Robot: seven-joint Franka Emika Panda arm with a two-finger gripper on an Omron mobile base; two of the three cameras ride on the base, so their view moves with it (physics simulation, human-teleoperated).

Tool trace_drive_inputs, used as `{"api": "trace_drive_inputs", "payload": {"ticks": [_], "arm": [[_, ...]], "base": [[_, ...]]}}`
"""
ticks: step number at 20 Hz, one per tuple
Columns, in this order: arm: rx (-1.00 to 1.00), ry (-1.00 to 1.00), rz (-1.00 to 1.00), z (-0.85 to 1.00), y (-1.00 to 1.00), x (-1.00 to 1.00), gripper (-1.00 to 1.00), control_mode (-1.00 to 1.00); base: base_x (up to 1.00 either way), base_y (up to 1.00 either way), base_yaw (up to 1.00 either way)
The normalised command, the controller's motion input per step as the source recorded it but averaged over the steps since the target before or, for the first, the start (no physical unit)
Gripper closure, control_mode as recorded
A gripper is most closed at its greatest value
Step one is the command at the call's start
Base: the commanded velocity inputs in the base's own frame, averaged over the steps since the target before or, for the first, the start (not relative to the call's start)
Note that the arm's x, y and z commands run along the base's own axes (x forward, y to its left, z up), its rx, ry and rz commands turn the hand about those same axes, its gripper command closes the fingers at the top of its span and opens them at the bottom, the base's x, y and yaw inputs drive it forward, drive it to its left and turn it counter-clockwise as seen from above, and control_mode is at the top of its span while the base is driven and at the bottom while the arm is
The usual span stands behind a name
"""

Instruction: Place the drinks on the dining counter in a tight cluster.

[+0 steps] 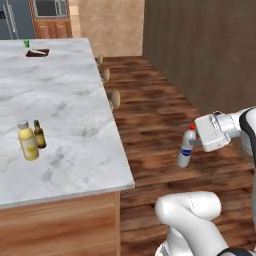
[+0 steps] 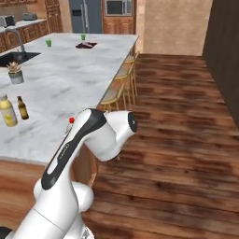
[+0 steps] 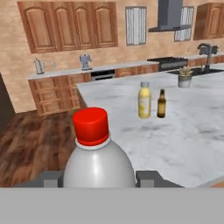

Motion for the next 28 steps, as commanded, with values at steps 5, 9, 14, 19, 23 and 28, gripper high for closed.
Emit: {"api": "trace_drive_inputs", "payload": {"ticks": [5, 9, 14, 19, 23, 28], "arm": [[0.0, 0.0, 0.0, 0.0, 0.0, 0.0, 1.0, 1.0], [0.0, 0.0, 0.0, 0.0, 0.0, 0.0, 1.0, 1.0], [0.0, 0.0, 0.0, 0.0, 0.0, 0.0, 1.0, 1.0], [0.0, 0.0, 0.0, 0.0, 0.0, 0.0, 1.0, 1.0], [0.0, 0.0, 0.0, 0.0, 0.0, 0.0, 1.0, 1.0], [0.0, 0.0, 0.0, 0.0, 0.0, 0.0, 1.0, 1.0]], "base": [[0.94, -0.67, 0.61], [0.79, -0.97, 0.54], [0.75, -1.0, 0.47], [0.56, -1.0, 0.41], [0.25, -1.0, 0.31], [0.01, -0.58, 0.41]]}}
